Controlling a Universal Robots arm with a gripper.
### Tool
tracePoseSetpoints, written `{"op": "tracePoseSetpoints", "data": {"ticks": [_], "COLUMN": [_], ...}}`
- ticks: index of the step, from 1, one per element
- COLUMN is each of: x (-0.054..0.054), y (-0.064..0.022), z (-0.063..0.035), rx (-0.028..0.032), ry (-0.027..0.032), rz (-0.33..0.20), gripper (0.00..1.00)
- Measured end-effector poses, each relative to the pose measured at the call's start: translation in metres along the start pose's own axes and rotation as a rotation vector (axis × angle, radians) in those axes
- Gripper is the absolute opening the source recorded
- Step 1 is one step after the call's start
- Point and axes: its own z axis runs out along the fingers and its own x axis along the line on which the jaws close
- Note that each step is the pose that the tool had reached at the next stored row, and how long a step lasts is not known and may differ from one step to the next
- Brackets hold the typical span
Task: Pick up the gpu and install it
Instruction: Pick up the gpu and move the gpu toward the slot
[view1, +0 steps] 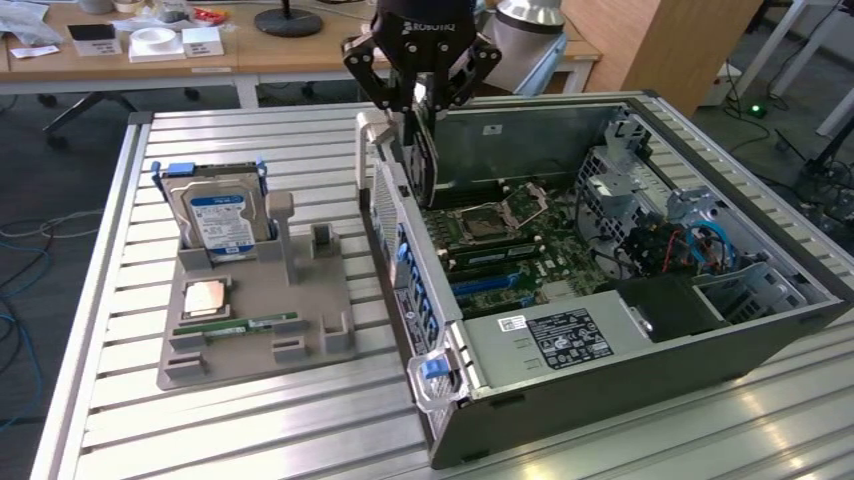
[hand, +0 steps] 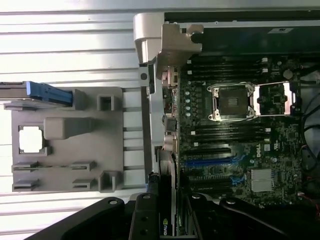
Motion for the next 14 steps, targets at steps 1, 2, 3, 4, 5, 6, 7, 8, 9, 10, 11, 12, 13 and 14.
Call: {"op": "tracePoseSetpoints", "data": {"ticks": [1, 2, 3, 4, 5, 6, 7, 8, 9, 10, 11, 12, 13, 14], "x": [-0.004, -0.007, -0.011, -0.015, -0.019, -0.023, -0.027, -0.031, -0.035, -0.039, -0.044, -0.048, -0.052, -0.056], "y": [0.0002, 0.0005, 0.0007, 0.0009, 0.0012, 0.0015, 0.0017, 0.0020, 0.0022, 0.0025, 0.0028, 0.0030, 0.0033, 0.0035], "z": [0.0001, 0.0002, 0.0004, 0.0005, 0.0006, 0.0008, 0.0010, 0.0011, 0.0012, 0.0014, 0.0016, 0.0017, 0.0019, 0.0020], "rx": [-0.0009, -0.0017, -0.0026, -0.0036, -0.0046, -0.0057, -0.0070, -0.0083, -0.0095, -0.0107, -0.0119, -0.0129, -0.0139, -0.0147], "ry": [0.0002, 0.0002, 0.0002, 0.0003, 0.0004, 0.0004, 0.0005, 0.0005, 0.0007, 0.0007, 0.0008, 0.0010, 0.0010, 0.0010], "rz": [0.000, 0.000, 0.000, 0.000, 0.000, 0.000, 0.000, 0.000, 0.000, 0.001, 0.001, 0.000, 0.001, 0.001], "gripper": [0.26, 0.26, 0.26, 0.26, 0.26, 0.26, 0.26, 0.26, 0.26, 0.26, 0.26, 0.26, 0.26, 0.26]}}
